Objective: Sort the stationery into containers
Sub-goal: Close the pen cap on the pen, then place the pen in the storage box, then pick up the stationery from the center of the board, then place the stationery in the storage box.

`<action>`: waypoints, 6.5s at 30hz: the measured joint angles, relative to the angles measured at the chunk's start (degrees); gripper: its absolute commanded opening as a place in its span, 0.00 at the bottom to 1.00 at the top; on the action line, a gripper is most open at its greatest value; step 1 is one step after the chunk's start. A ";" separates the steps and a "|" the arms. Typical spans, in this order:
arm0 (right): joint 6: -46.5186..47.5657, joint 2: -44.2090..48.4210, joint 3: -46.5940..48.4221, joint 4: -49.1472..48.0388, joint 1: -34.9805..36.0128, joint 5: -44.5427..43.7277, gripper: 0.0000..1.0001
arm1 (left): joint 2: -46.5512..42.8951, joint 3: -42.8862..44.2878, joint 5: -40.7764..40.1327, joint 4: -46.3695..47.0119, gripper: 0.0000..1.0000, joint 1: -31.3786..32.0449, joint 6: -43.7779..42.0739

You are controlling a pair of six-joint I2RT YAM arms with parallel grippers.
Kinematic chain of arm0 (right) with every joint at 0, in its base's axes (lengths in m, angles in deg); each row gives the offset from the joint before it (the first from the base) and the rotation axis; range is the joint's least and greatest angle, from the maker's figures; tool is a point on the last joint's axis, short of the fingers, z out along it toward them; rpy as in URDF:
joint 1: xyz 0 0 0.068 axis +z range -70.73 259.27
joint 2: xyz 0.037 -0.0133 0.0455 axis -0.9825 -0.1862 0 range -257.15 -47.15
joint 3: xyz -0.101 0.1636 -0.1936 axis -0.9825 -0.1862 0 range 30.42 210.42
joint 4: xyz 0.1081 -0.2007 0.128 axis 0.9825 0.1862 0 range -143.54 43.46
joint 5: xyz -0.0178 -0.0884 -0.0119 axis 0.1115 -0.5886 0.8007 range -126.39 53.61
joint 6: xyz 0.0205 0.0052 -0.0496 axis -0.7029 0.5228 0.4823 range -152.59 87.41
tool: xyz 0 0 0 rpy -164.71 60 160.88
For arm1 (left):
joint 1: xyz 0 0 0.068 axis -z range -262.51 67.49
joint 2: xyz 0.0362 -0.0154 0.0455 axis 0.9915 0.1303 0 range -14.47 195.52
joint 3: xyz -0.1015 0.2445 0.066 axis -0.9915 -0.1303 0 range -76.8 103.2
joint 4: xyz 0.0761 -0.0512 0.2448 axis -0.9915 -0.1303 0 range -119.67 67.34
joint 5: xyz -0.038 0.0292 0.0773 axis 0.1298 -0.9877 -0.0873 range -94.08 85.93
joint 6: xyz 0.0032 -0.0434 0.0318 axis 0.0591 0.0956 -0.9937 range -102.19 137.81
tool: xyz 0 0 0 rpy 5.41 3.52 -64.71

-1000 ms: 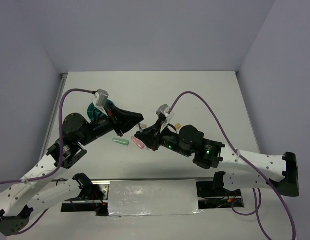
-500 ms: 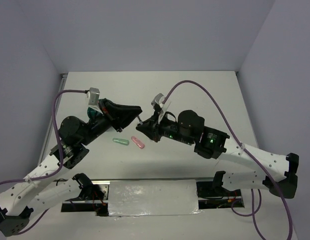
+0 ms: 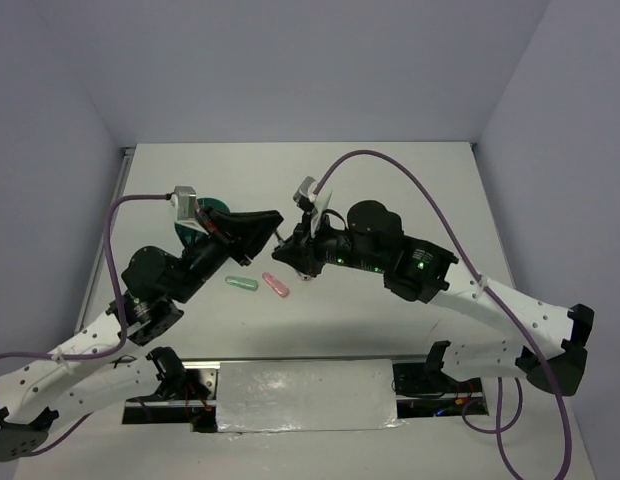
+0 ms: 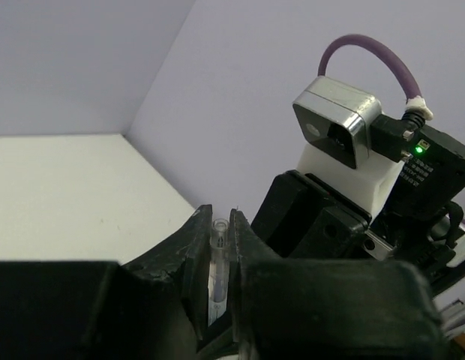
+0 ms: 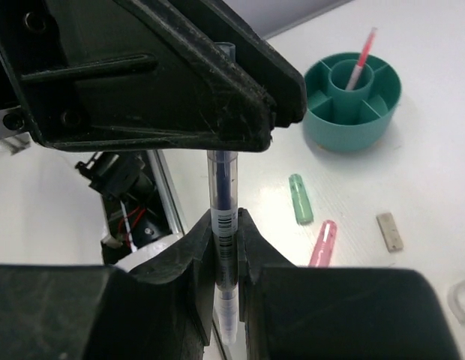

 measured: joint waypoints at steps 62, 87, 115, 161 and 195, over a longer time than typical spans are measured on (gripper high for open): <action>-6.80 28.79 -38.49 -20.31 -7.39 -0.04 0.92 | 29.64 -1.29 -37.86 4.31 0.07 -33.09 -18.84; -20.50 15.87 -31.12 -4.48 -8.04 -25.70 0.98 | 24.24 13.29 -36.54 -26.95 0.99 -25.83 -6.56; -47.21 -35.30 -8.66 14.43 -25.83 -37.22 0.54 | -7.74 8.09 -10.86 -66.69 0.99 -12.48 -10.10; -11.96 13.11 -28.46 -26.64 -7.69 24.22 0.00 | -13.33 -4.94 32.11 -26.16 0.92 -12.46 -3.72; -11.28 11.13 -24.20 -26.64 -4.44 29.53 0.00 | -11.21 -7.87 46.75 -9.11 0.37 -12.50 1.81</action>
